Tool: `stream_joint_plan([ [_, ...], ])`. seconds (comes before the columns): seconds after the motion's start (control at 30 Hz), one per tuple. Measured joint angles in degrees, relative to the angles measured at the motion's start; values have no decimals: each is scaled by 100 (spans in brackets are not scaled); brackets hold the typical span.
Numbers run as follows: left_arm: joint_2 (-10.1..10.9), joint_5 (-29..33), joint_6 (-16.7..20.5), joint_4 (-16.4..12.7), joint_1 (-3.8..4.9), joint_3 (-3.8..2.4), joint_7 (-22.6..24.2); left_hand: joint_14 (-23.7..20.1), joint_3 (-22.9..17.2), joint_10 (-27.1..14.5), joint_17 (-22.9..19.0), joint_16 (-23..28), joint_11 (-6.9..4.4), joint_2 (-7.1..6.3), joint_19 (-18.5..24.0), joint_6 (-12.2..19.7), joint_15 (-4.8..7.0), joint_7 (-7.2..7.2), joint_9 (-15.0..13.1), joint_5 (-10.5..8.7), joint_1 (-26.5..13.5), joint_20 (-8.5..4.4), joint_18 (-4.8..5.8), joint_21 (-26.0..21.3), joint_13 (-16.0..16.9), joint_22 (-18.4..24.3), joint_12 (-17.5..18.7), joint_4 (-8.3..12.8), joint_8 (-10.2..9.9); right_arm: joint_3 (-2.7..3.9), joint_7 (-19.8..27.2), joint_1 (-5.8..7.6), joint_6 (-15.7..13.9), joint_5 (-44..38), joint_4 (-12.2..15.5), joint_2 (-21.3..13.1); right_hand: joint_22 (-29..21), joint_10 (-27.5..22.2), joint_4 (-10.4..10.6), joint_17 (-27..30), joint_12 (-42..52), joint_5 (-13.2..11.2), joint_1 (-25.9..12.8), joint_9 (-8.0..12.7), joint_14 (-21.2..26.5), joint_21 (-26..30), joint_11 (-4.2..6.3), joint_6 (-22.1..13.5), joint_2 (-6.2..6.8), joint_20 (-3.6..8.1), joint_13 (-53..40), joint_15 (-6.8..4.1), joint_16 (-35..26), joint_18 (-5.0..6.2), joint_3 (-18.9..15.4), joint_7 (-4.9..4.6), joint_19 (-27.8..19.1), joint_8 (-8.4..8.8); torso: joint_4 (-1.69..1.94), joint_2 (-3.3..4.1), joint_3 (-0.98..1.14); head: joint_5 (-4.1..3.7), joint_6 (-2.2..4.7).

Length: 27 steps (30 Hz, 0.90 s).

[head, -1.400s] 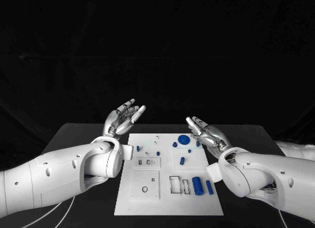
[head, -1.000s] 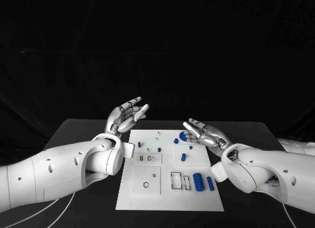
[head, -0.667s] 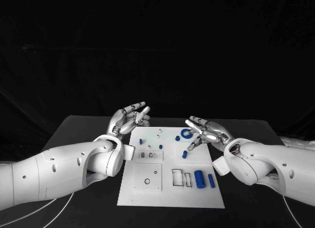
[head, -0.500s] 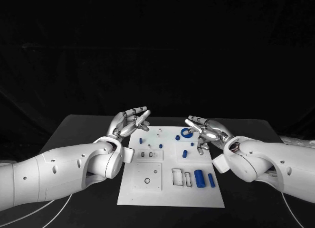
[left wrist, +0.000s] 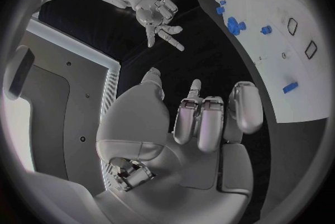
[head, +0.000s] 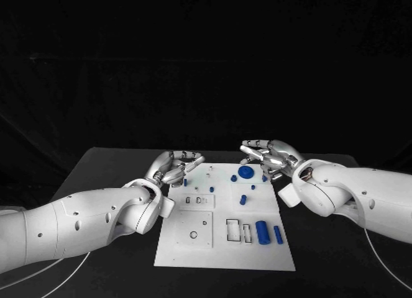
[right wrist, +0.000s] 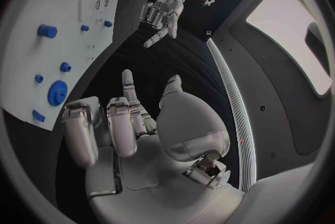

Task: Assemble the parts on the task board

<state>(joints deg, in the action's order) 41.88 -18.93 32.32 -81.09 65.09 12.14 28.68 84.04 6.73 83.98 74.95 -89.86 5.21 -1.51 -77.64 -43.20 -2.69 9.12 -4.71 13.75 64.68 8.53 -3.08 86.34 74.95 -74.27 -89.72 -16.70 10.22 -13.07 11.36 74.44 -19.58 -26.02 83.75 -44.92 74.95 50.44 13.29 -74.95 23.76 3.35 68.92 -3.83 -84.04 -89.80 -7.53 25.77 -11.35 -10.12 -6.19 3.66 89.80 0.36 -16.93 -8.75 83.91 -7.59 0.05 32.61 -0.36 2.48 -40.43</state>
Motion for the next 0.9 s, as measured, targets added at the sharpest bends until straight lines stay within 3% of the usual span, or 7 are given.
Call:
stream_joint_plan([
  [0.07,-32,-148,-23,35,0,0,-50,-12,2,5,1,0,76,-24,-529,-86,-70,85,-5,0,24,62,178,222,0,-62,-13,-2,88,11,-54,53,2,-305,-100,56,0,43,-308,0,65,-36,381,-160,0,0,42,951,83,21,-35,0,0,0,161,-58,1,-341,9,8,-8,-20,-3],
  [0.13,-50,-279,-39,57,1,0,-93,4,2,6,0,0,94,-45,-610,-156,-96,113,-12,0,46,107,202,319,0,-69,-13,-2,106,17,-136,81,-1,-688,-199,132,0,97,-508,0,80,-36,599,-259,1,0,69,1527,196,36,-49,-42,0,0,242,-90,15,-551,21,21,-18,-44,-1],
  [0.3,-53,-510,-38,57,1,-2,-159,10,2,6,0,0,134,-60,-645,-185,-130,141,-11,0,60,142,267,352,0,-69,-14,-2,106,25,-359,93,-37,-1528,-358,291,0,323,-835,1,80,-36,1041,-355,9,0,113,2162,210,62,-38,-95,-1,1,465,100,1,-746,47,56,-35,-74,10],
  [0.4,-47,-651,-18,38,4,-5,-191,10,2,7,0,0,134,-68,-644,-208,-130,122,-11,0,68,142,267,352,-1,-69,-13,-2,106,34,-542,86,-96,-2075,-469,401,-1,504,-935,1,27,-36,1174,-358,0,1,152,2317,198,113,13,-103,-3,1,565,240,10,-723,63,83,-50,-104,12],
  [0.5,-46,-772,12,31,4,-5,-216,10,-8,6,0,0,134,-68,-644,-208,-130,122,-11,0,68,142,267,352,-1,-69,-13,-12,106,37,-740,55,-146,-2571,-571,489,-1,582,-985,1,-150,-36,1141,-299,4,1,190,2217,381,156,82,-147,-3,1,516,312,11,-515,81,108,-60,-118,12],
  [0.6,-46,-863,42,24,4,-6,-231,10,-14,7,0,0,134,-44,-632,-208,-130,122,-5,0,93,154,267,352,-1,-68,-13,-18,106,40,-927,11,-168,-3041,-653,549,-1,665,-992,1,-300,-33,1015,-276,7,1,215,2177,562,174,133,-192,-3,1,508,293,10,-392,96,136,-68,-125,3],
  [0.9,-30,-1100,127,-35,4,-9,-255,-9,-28,6,-1,0,134,-16,-623,-207,-149,122,6,1,121,163,267,352,-2,-68,-14,-3,106,45,-1395,-153,-174,-4746,-828,735,-2,567,-1218,2,-857,-24,1262,-289,1,1,167,2807,631,236,263,-202,-3,1,854,95,10,-323,132,210,-77,-143,9],
])
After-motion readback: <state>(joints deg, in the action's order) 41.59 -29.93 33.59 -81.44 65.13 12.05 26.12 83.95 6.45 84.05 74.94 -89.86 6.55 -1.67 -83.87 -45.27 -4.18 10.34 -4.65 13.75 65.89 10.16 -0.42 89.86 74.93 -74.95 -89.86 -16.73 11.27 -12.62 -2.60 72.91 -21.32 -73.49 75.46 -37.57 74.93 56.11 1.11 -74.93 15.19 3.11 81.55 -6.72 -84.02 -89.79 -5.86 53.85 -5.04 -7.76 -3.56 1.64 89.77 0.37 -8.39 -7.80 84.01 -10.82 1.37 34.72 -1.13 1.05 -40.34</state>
